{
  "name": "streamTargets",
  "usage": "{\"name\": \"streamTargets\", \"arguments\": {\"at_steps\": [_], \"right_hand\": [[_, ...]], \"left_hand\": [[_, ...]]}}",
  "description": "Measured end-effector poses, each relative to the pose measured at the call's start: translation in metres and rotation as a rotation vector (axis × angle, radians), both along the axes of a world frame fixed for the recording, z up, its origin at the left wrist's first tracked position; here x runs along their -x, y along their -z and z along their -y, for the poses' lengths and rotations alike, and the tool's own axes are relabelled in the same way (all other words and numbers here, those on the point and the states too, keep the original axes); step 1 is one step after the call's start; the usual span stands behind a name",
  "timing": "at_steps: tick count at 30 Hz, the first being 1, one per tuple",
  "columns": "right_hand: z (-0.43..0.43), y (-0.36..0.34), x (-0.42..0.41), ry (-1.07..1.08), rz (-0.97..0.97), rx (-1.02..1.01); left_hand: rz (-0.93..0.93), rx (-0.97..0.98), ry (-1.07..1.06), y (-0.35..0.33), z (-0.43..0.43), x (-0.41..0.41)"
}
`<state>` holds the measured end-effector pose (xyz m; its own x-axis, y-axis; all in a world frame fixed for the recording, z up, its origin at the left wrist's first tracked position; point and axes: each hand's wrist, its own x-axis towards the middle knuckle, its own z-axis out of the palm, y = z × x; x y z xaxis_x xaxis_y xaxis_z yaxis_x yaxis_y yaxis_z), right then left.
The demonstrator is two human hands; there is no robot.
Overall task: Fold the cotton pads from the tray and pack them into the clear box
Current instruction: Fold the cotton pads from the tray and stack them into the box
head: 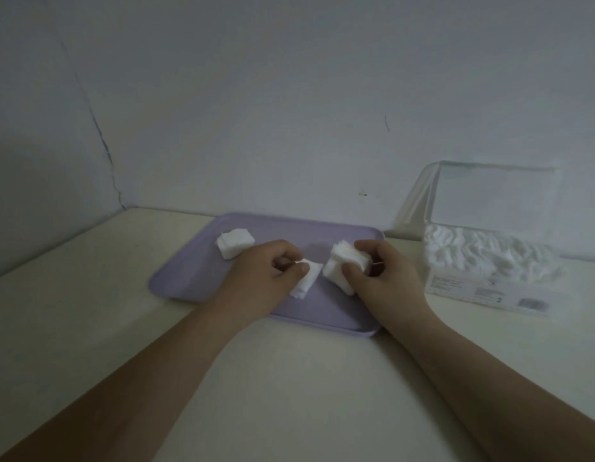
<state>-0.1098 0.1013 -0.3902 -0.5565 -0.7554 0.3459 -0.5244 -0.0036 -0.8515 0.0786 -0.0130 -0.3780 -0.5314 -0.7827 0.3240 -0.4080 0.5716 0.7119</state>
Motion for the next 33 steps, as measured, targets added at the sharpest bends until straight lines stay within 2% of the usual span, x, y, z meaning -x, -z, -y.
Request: {"name": "streamTargets", "arguments": {"at_steps": [2, 5, 7, 13, 19, 22, 25, 27, 29, 33], "right_hand": [[0.0, 0.001, 0.0, -0.008, 0.007, -0.001], [0.0, 0.003, 0.003, -0.012, 0.012, 0.002], [0.001, 0.003, 0.003, -0.013, 0.011, 0.003], [0.004, 0.004, 0.003, 0.011, 0.036, 0.015], [0.001, 0.002, 0.002, 0.058, 0.08, 0.043], [0.001, 0.002, 0.002, 0.072, 0.064, 0.035], [0.003, 0.003, 0.003, 0.077, 0.07, 0.024], [0.004, 0.004, 0.004, 0.075, 0.079, 0.015], [0.004, 0.005, 0.005, 0.056, 0.098, 0.011], [0.004, 0.007, 0.006, -0.023, 0.182, 0.003]], "left_hand": [[0.004, -0.027, -0.084, 0.004, 0.005, 0.002], [0.255, -0.079, -0.145, 0.0, 0.01, 0.004], [0.325, -0.108, -0.102, -0.005, 0.008, 0.003], [0.257, -0.216, -0.002, -0.017, 0.0, 0.005], [0.109, -0.256, 0.121, -0.018, 0.002, 0.006], [-0.055, -0.236, 0.18, -0.02, 0.004, 0.006], [-0.247, -0.35, 0.25, -0.02, 0.008, 0.006], [-0.312, -0.426, 0.276, -0.017, 0.009, 0.007], [-0.318, -0.468, 0.312, -0.013, 0.008, 0.007], [-0.215, -0.497, 0.45, -0.008, 0.004, 0.005]]}}
